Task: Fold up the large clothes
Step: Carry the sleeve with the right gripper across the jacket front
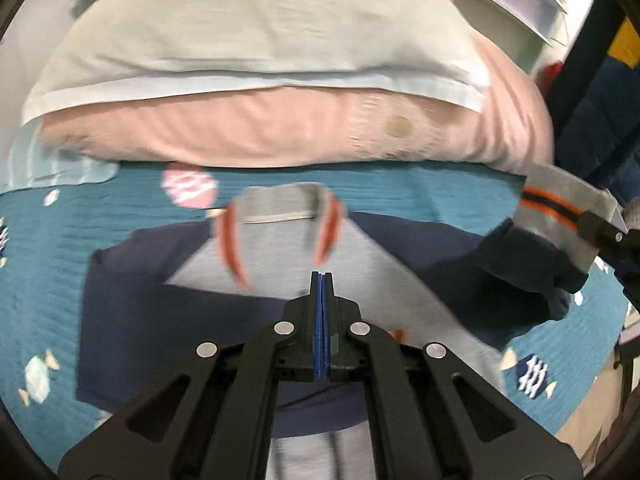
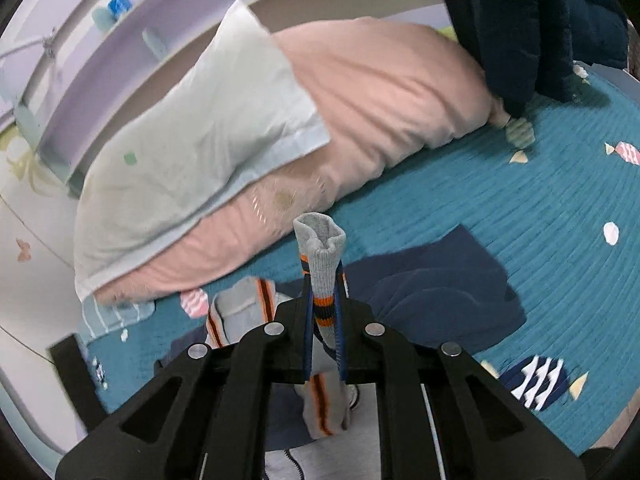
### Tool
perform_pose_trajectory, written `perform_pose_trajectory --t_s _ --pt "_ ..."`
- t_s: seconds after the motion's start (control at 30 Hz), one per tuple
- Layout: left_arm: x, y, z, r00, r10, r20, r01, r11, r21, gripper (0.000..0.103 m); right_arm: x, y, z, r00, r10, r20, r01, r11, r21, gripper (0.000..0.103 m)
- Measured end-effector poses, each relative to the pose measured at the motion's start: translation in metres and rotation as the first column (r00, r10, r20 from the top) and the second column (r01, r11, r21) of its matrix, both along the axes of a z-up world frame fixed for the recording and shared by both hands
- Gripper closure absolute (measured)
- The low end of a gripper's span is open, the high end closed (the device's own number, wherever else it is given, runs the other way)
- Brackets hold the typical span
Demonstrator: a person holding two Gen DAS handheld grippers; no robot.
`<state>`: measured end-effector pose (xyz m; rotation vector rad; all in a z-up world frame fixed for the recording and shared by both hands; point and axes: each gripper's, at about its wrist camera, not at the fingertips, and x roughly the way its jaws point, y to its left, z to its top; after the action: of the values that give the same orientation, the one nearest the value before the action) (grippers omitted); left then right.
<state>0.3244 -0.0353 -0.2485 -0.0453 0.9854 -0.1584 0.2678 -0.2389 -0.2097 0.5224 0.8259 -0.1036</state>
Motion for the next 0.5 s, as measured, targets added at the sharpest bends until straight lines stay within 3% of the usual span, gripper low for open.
perform_pose_trajectory --t_s 0.33,0.5 --pt "-0.013 0.095 0.007 0.99 0.141 0.004 -0.141 0.989 -0.037 0.102 0.019 0.086 -0.004 0.998 0.064 0.004 -0.063 0.997 -0.044 0.095" --pt "-0.021 0.126 0.002 0.984 0.176 0.0 -0.176 0.984 -0.018 0.102 0.027 0.129 -0.016 0.996 0.089 0.002 -0.089 0.993 -0.072 0.095"
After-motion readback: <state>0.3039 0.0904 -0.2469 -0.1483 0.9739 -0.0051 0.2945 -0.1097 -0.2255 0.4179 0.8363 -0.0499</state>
